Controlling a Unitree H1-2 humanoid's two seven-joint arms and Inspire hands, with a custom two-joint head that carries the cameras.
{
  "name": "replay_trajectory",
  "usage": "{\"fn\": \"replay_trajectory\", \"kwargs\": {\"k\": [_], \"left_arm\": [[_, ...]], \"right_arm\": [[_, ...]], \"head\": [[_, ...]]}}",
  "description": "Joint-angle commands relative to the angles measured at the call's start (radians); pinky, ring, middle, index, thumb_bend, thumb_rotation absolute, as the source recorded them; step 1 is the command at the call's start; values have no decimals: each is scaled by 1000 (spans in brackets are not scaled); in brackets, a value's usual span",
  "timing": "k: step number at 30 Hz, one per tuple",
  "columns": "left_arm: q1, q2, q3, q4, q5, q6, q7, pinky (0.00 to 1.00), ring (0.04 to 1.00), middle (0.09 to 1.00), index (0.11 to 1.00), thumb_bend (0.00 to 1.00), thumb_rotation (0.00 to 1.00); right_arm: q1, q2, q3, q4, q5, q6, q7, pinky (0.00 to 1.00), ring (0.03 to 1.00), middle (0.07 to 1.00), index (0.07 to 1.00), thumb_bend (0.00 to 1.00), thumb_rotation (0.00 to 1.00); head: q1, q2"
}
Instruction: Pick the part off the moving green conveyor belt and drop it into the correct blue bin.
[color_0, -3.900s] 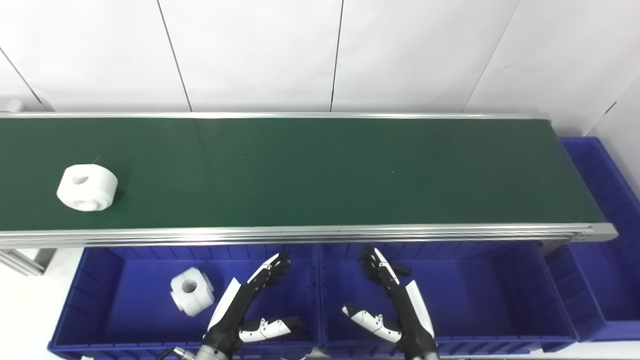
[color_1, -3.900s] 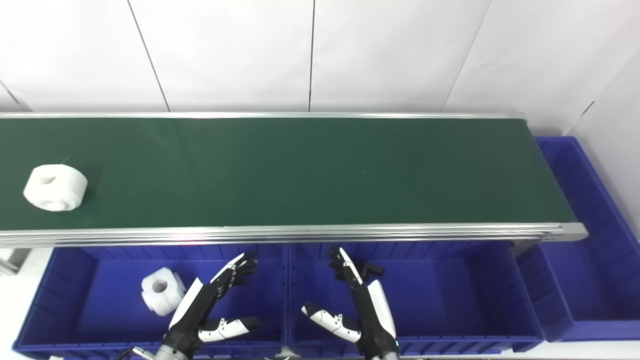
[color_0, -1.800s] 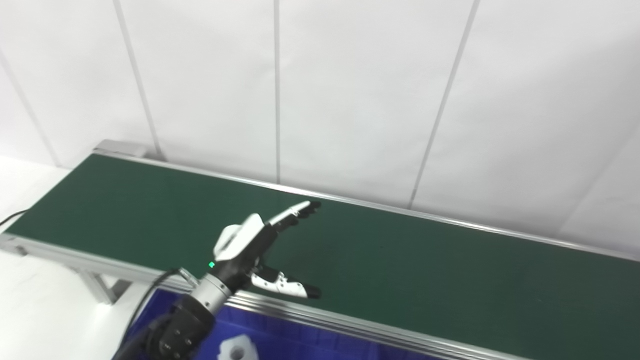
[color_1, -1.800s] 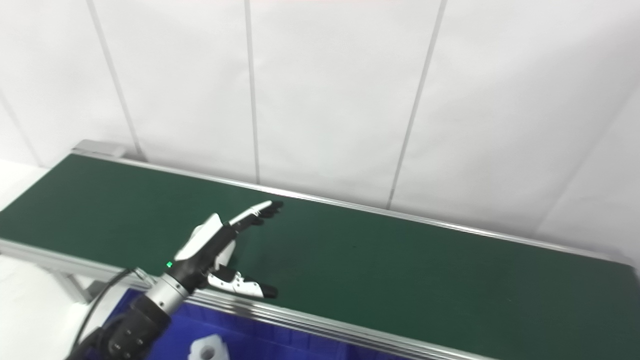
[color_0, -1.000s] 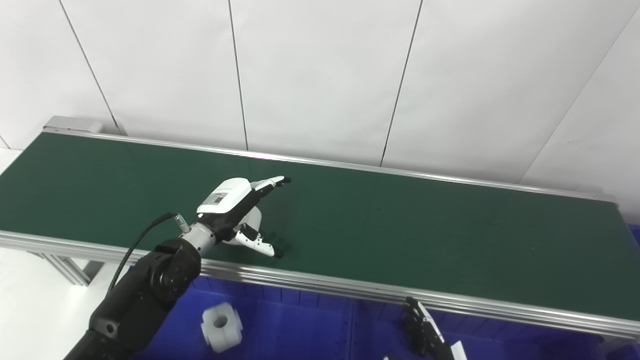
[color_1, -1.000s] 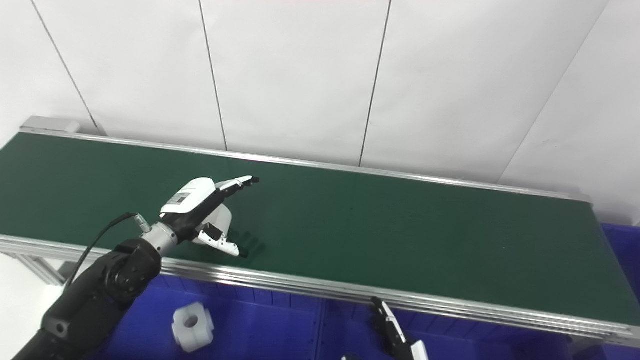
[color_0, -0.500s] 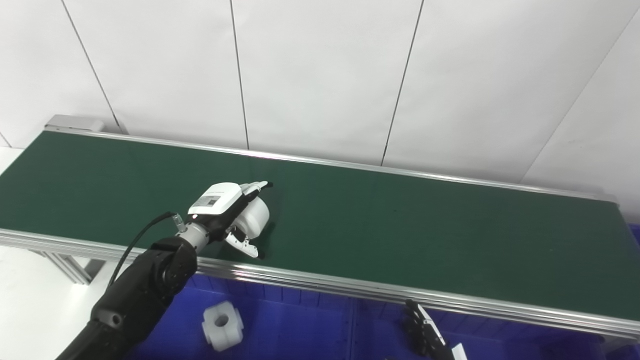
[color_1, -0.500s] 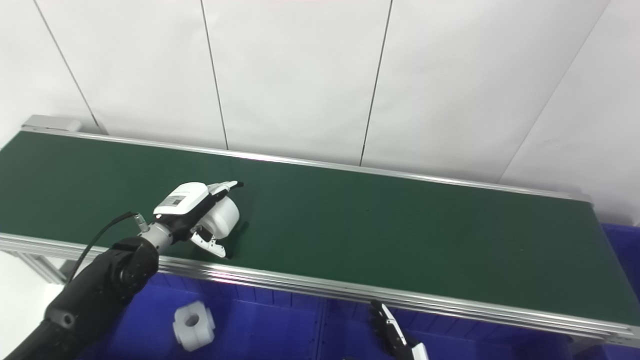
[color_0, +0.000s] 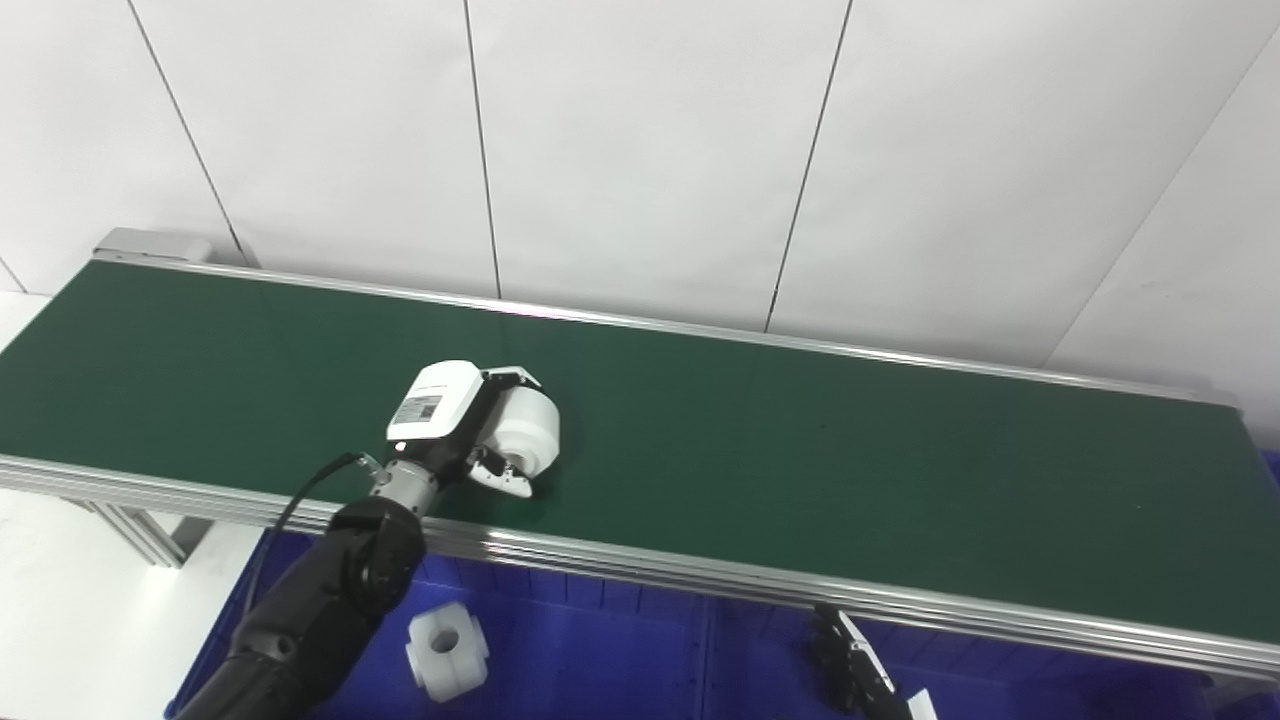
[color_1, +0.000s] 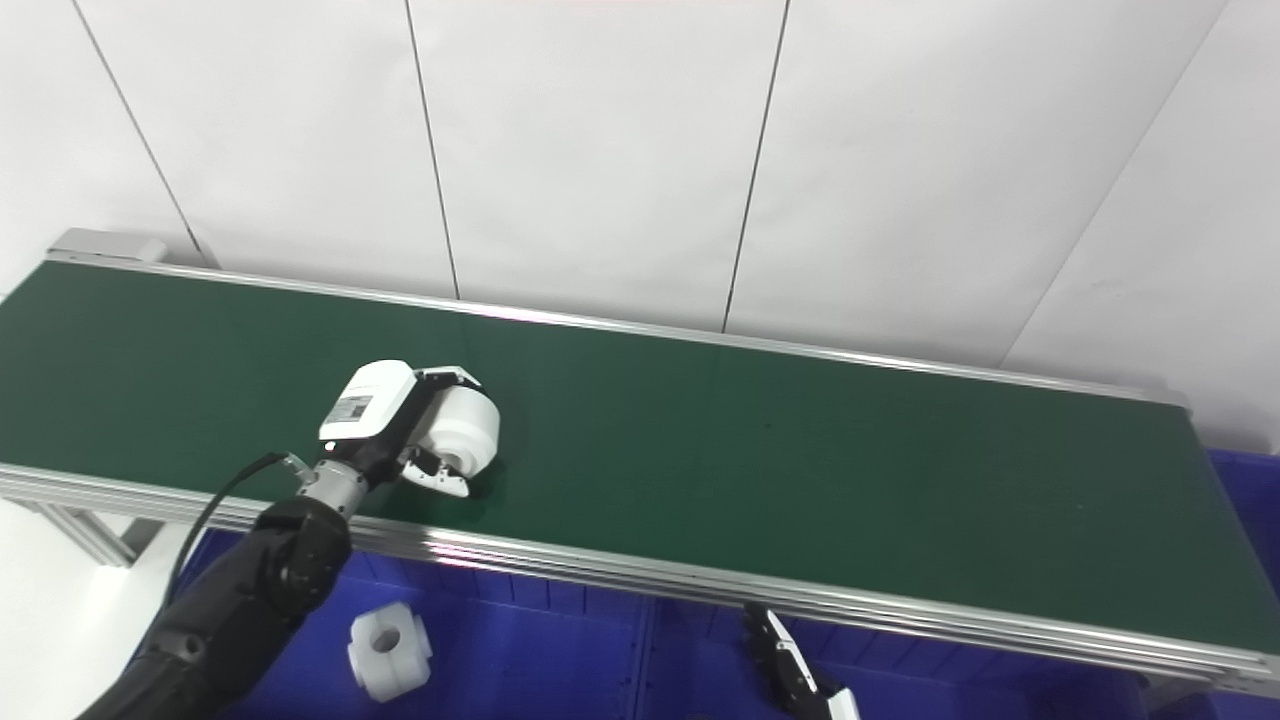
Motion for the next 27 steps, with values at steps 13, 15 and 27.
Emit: {"fn": "replay_trajectory", "kwargs": {"k": [13, 15, 27], "left_arm": [[30, 31, 20, -59, -72, -112, 38, 316, 390, 498, 526, 494, 0], [62, 26, 41, -110, -95, -134, 49, 334, 377, 473, 551, 491, 0], [319, -48, 109, -400, -209, -262, 45, 268, 398, 517, 498, 498, 0]], "right_arm": [[1, 16, -2, -45, -6, -56, -5, 798, 850, 881, 918, 774, 636], [7, 19, -3, -53, -16, -54, -6, 798, 849, 881, 918, 770, 638], [38, 63, -9, -144, -57, 10, 9, 789, 840, 875, 921, 803, 658]], "head": [[-26, 16], [-57, 28], [-184, 111]]}}
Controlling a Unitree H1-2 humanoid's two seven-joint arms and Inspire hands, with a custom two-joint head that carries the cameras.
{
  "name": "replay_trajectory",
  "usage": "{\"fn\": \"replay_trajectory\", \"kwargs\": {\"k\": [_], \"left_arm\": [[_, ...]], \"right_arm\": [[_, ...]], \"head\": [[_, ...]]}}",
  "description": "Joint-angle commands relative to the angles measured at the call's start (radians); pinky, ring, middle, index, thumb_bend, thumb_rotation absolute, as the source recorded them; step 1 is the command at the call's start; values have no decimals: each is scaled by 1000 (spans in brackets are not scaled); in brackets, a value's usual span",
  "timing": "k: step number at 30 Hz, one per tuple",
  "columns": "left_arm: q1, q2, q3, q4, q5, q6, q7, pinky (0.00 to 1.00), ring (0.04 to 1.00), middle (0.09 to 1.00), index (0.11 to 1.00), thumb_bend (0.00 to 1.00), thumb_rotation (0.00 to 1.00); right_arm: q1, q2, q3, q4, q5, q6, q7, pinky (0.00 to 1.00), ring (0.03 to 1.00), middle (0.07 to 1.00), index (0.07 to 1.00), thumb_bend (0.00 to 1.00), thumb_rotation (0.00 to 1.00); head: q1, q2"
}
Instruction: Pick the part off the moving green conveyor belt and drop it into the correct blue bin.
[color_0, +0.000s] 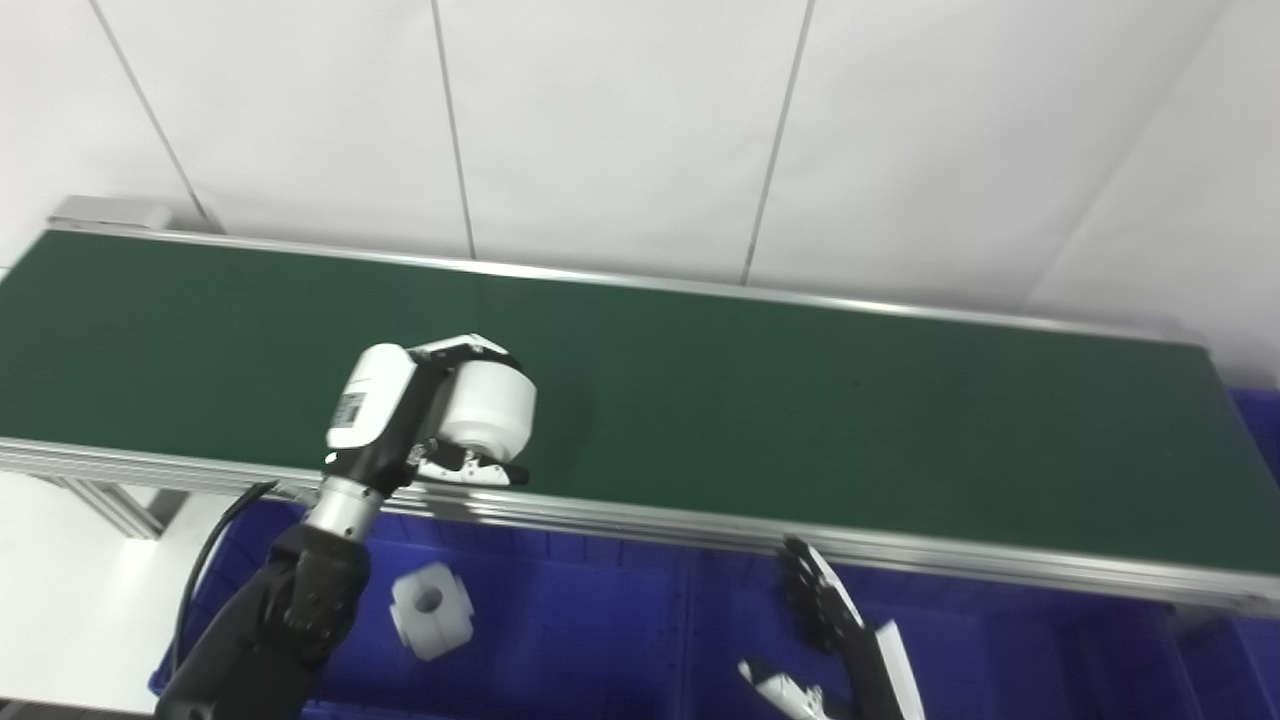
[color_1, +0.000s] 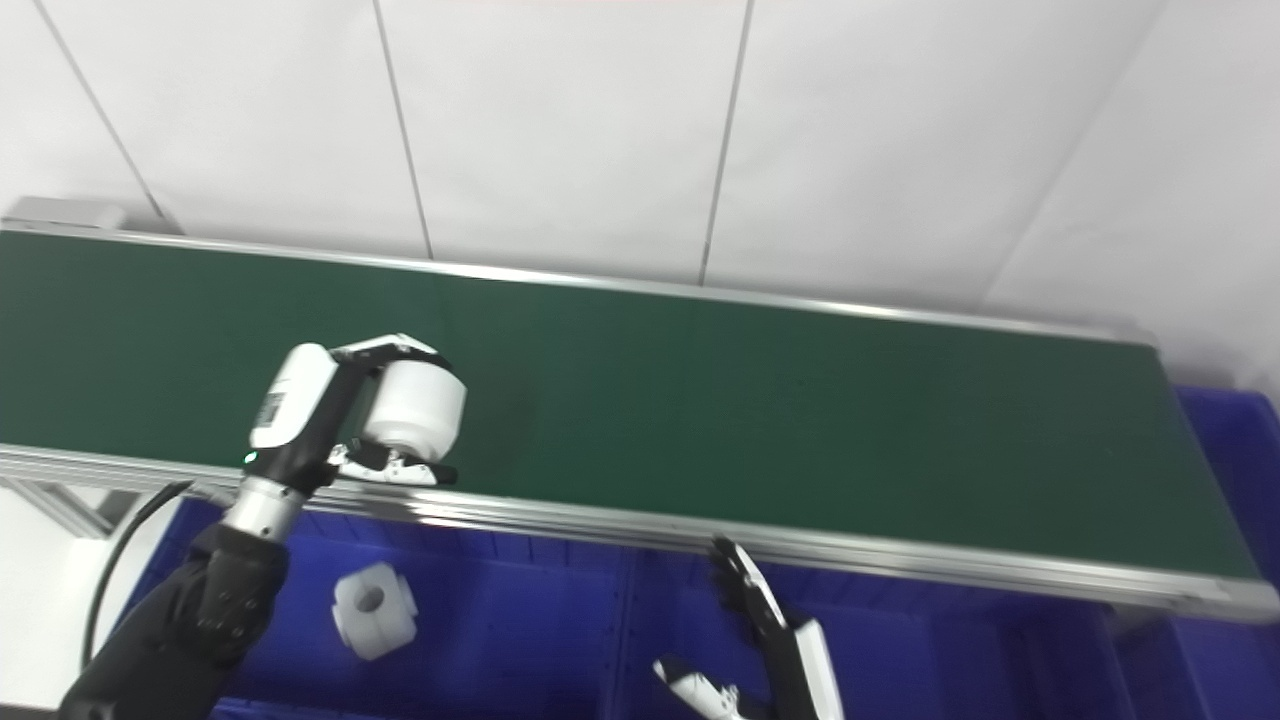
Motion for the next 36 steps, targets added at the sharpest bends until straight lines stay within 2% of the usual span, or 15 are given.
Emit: {"fn": "replay_trajectory", "kwargs": {"k": [1, 3, 6, 10, 14, 18, 20, 23, 24, 25, 26, 27, 29, 31, 36], "left_arm": [[38, -3, 3, -50, -6, -44, 6, 292, 384, 501, 531, 494, 0], [79, -19, -4, -59, 16, -56, 8, 399, 408, 512, 529, 496, 0], [126, -41, -9, -59, 30, -54, 2, 419, 415, 519, 520, 497, 0], [174, -36, -63, 2, 38, -76, 52, 452, 427, 525, 504, 498, 0], [187, -36, -91, 40, 39, -75, 71, 468, 436, 537, 484, 497, 0], [163, -7, -152, 108, 54, -76, 131, 459, 431, 530, 499, 498, 0], [161, -11, -146, 123, 70, -74, 119, 435, 421, 538, 504, 496, 0], [163, -9, -142, 119, 48, -54, 51, 496, 437, 534, 497, 497, 0], [163, -1, -147, 105, 19, -19, -12, 535, 542, 526, 489, 506, 0], [164, 5, -150, 94, 0, 7, -58, 612, 648, 646, 494, 503, 39], [165, 14, -153, 68, -14, 53, -118, 651, 703, 708, 497, 502, 59], [167, 21, -154, 48, -22, 86, -161, 721, 777, 785, 687, 569, 296], [170, 30, -155, 0, -22, 157, -233, 777, 843, 853, 816, 643, 484], [171, 32, -157, -40, -15, 210, -285, 832, 899, 907, 891, 701, 593], [177, 12, -169, -111, -10, 258, -335, 918, 946, 956, 956, 714, 602]], "right_arm": [[0, 19, -2, -50, -15, 14, 3, 792, 841, 877, 923, 805, 665], [0, 25, -4, -61, -20, 25, 7, 790, 840, 877, 924, 801, 664], [2, 33, -7, -79, -24, 44, 15, 793, 843, 876, 924, 802, 661], [4, 41, -9, -96, -30, 58, 17, 797, 845, 877, 922, 805, 661], [4, 46, -11, -99, -21, 58, 23, 800, 846, 878, 920, 803, 651], [6, 52, -12, -101, -20, 59, 26, 799, 846, 879, 919, 807, 644], [9, 55, -13, -103, -23, 60, 27, 799, 846, 879, 918, 807, 644], [8, 56, -14, -96, -20, 48, 29, 797, 847, 881, 920, 792, 631], [8, 57, -15, -96, -22, 50, 29, 796, 847, 881, 921, 792, 630], [8, 57, -15, -97, -25, 52, 29, 795, 846, 881, 921, 796, 636], [9, 58, -15, -98, -30, 53, 28, 795, 845, 881, 921, 798, 639], [9, 58, -15, -98, -34, 53, 27, 800, 848, 880, 921, 793, 643], [10, 60, -15, -101, -40, 56, 26, 799, 845, 877, 919, 793, 647], [12, 61, -16, -105, -41, 63, 28, 798, 846, 879, 921, 800, 652], [13, 62, -17, -100, -30, 57, 33, 797, 847, 880, 923, 799, 651]], "head": [[-5, 9], [-8, 18], [-8, 33], [-3, 43], [8, 49], [8, 49], [6, 48], [6, 47], [6, 47], [6, 47], [7, 44], [7, 44], [6, 43], [3, 39], [-3, 29]]}}
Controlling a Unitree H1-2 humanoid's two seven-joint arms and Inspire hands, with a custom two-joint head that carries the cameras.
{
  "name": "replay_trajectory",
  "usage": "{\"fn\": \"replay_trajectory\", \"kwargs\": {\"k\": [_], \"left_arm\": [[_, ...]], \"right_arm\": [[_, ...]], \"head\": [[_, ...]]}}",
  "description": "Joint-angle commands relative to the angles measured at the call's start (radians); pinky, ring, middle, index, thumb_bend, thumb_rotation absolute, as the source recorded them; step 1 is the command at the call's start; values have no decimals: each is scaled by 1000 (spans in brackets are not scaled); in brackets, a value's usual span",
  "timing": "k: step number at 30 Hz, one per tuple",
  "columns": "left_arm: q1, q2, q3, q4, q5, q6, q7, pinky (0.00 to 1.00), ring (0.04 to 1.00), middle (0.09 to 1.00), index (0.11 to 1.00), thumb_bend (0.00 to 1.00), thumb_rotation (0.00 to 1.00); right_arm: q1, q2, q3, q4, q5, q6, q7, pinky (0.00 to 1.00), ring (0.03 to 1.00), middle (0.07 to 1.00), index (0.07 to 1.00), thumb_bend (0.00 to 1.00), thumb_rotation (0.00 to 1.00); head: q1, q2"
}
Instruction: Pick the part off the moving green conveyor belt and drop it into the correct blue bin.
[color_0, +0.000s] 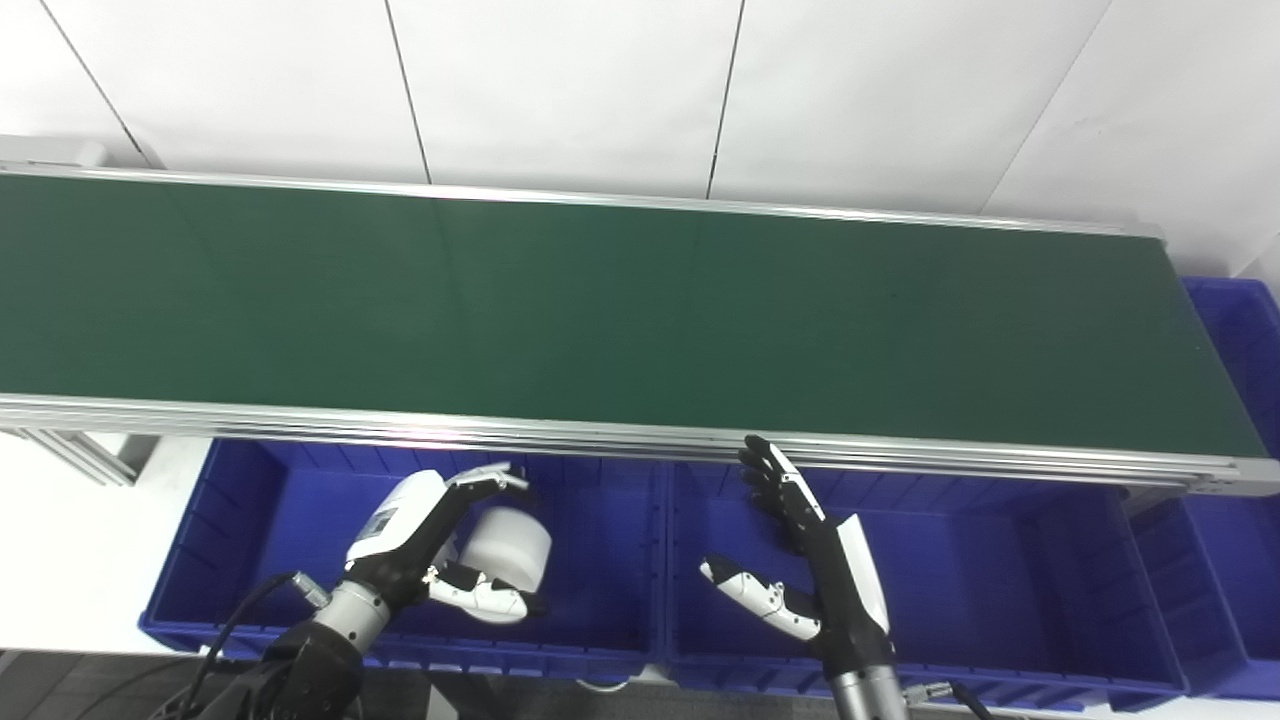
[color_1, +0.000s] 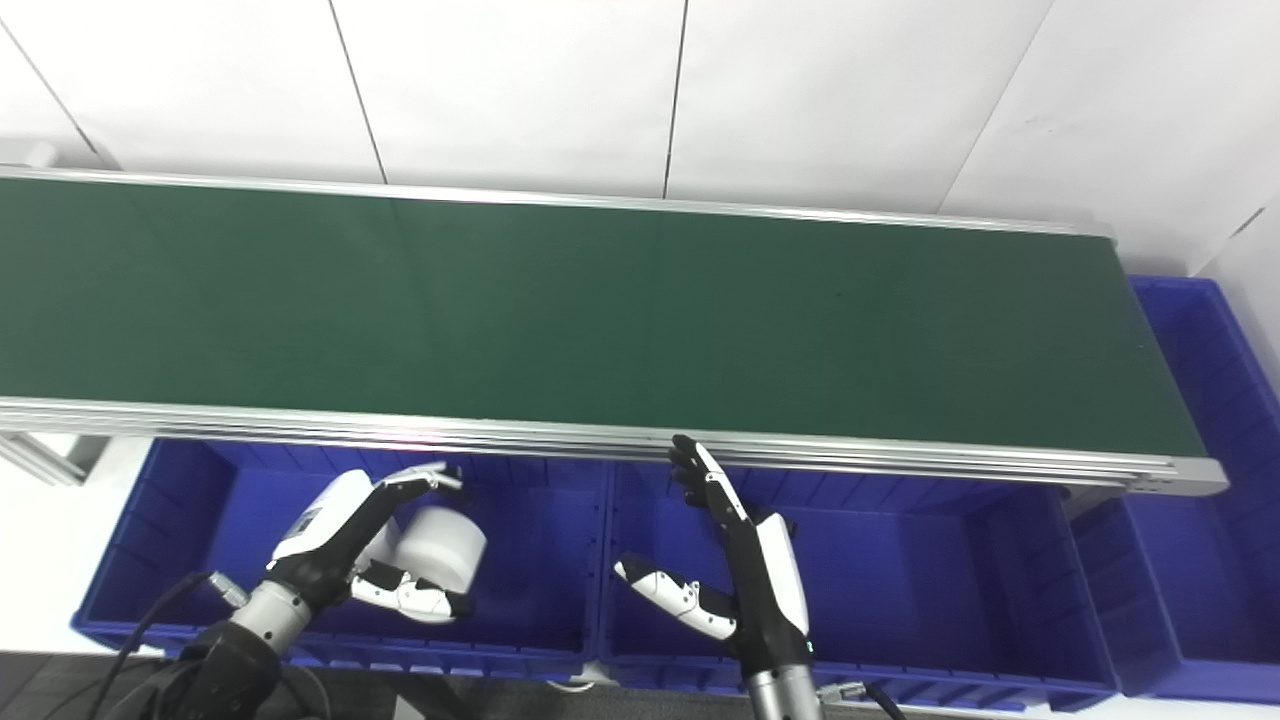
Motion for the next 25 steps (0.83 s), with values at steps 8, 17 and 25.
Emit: {"fn": "replay_trajectory", "kwargs": {"k": [8, 17, 25], "left_arm": [[19, -57, -6, -65, -30, -30, 3, 906, 958, 978, 984, 775, 755], [69, -145, 10, -28, -259, -252, 15, 877, 920, 949, 961, 805, 735], [65, -193, 10, 48, -375, -311, -20, 892, 937, 967, 963, 768, 697]], "right_arm": [[-3, 14, 0, -25, -10, -7, -7, 796, 847, 881, 927, 803, 664], [5, 22, -2, -12, -9, -17, -17, 784, 838, 877, 923, 798, 645], [13, 24, -11, 4, 11, -22, -16, 779, 839, 878, 926, 810, 628]], "head": [[-7, -20], [-42, -51], [-61, -78]]}}
